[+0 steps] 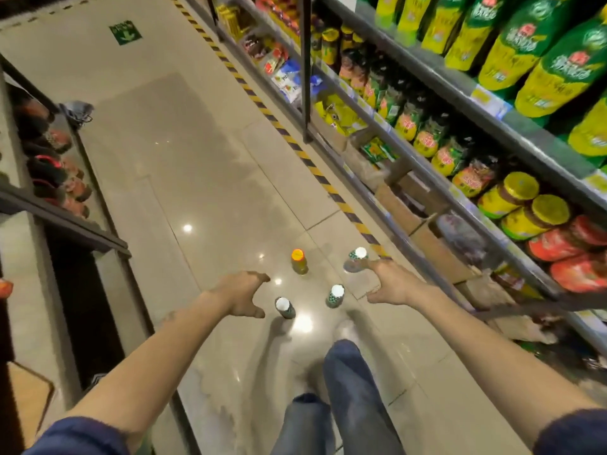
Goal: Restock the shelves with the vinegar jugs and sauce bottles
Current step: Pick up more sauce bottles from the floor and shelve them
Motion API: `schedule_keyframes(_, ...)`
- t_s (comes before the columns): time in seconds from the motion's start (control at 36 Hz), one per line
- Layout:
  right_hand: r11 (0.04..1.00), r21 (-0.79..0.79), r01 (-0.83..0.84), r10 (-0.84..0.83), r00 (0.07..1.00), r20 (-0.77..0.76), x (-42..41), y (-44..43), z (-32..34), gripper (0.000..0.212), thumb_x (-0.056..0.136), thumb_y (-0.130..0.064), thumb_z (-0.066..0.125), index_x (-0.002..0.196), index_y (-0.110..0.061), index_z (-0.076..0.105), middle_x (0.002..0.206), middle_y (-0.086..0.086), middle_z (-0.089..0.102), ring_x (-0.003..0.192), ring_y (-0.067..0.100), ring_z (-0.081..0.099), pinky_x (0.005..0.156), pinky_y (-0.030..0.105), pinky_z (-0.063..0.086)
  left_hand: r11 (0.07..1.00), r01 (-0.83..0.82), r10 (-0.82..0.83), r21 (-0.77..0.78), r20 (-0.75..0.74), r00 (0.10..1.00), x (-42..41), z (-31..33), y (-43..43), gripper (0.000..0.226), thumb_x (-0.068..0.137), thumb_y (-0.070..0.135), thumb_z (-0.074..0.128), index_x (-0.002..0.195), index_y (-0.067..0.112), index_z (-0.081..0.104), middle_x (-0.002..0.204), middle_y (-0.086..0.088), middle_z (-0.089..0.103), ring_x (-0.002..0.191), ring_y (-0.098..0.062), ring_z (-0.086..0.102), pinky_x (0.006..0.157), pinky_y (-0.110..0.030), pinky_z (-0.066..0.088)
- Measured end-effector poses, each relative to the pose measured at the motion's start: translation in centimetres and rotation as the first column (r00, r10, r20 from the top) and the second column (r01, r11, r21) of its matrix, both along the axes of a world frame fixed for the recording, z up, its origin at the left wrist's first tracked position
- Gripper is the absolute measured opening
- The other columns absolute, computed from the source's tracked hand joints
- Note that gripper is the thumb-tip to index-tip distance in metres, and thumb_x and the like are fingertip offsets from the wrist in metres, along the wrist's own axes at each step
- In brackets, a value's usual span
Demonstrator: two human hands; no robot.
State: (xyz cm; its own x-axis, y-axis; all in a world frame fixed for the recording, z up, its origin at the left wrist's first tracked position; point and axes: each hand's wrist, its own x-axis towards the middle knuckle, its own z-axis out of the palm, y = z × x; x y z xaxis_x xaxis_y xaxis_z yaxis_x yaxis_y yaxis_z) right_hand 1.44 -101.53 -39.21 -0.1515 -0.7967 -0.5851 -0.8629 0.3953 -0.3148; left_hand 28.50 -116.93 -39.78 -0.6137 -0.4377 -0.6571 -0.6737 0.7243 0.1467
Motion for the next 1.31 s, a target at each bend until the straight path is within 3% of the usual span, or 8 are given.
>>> schedule_keyframes(0.22,0.99,0.142,0.014,-0.017,1.0,0.022,-2.0,-1.9,-9.7,0.08,0.076,-0.029,0.071,0.144,-0.012,0.034,0.148,0.008,0.038,0.135,0.023,0.037,0.103,0.034,0.04,0.995,-0.018,0.012,0.096,0.065,0.998,-1.3,-10.6,-1.8,0.09,0.072,0.044,0.074,0.146,0.018,0.03,0.145,-0.004,0.044,0.131,-0.022,0.043,0.1,-0.038,0.043)
schedule_keyframes(0.58,0.989,0.137,-0.057,0.055,0.998,0.014,-5.3,-5.4,-28.9,0.079,0.072,-0.018,0.074,0.142,-0.012,0.037,0.141,0.01,0.047,0.13,0.025,0.043,0.099,0.037,0.043,0.995,0.053,-0.062,0.088,0.11,0.992,-2.6,-31.5,-4.1,0.096,0.068,0.045,0.076,0.146,0.019,0.028,0.141,-0.001,0.045,0.129,-0.021,0.044,0.097,-0.035,0.044)
schedule_keyframes(0.83,0.985,0.154,-0.076,0.071,0.997,0.036,-6.2,-6.6,-41.1,0.088,0.07,-0.025,0.077,0.145,-0.015,0.031,0.144,0.01,0.042,0.131,0.027,0.042,0.1,0.039,0.043,0.984,0.139,-0.149,0.114,0.089,0.985,-2.3,-44.5,-4.8,0.091,0.063,0.038,0.078,0.141,0.021,0.035,0.139,0.002,0.046,0.127,-0.02,0.043,0.093,-0.035,0.045)
schedule_keyframes(1.06,0.99,0.12,-0.072,0.069,0.997,0.029,-6.5,-6.1,-47.0,0.089,0.067,-0.023,0.077,0.144,-0.018,0.033,0.142,0.009,0.043,0.131,0.026,0.04,0.101,0.039,0.043,0.971,0.235,-0.235,0.036,0.002,0.972,-1.7,-49.8,-4.3,0.084,0.074,0.031,0.073,0.146,0.027,0.03,0.147,0.007,0.04,0.134,-0.013,0.038,0.094,-0.023,0.039)
schedule_keyframes(1.22,0.989,0.131,-0.067,0.063,0.997,0.034,-6.3,-5.5,-48.6,0.092,0.065,-0.028,0.078,0.144,-0.018,0.032,0.14,0.009,0.044,0.129,0.026,0.041,0.1,0.038,0.043,0.987,0.147,-0.137,0.067,-0.129,0.982,-1.0,-51.2,-4.4,0.056,0.074,0.032,0.07,0.125,0.022,0.048,0.118,0.004,0.059,0.108,-0.018,0.056,0.07,-0.021,0.036)
schedule_keyframes(1.31,0.986,0.148,-0.073,0.07,0.997,0.027,-6.4,-5.3,-48.8,0.098,0.061,-0.029,0.08,0.145,-0.018,0.03,0.141,0.009,0.043,0.129,0.026,0.041,0.1,0.038,0.043,0.99,0.111,-0.096,0.091,-0.155,0.983,-1.0,-51.3,-4.6,0.049,0.072,0.029,0.072,0.115,0.017,0.052,0.106,0.0,0.063,0.096,-0.022,0.059,0.066,-0.022,0.034)
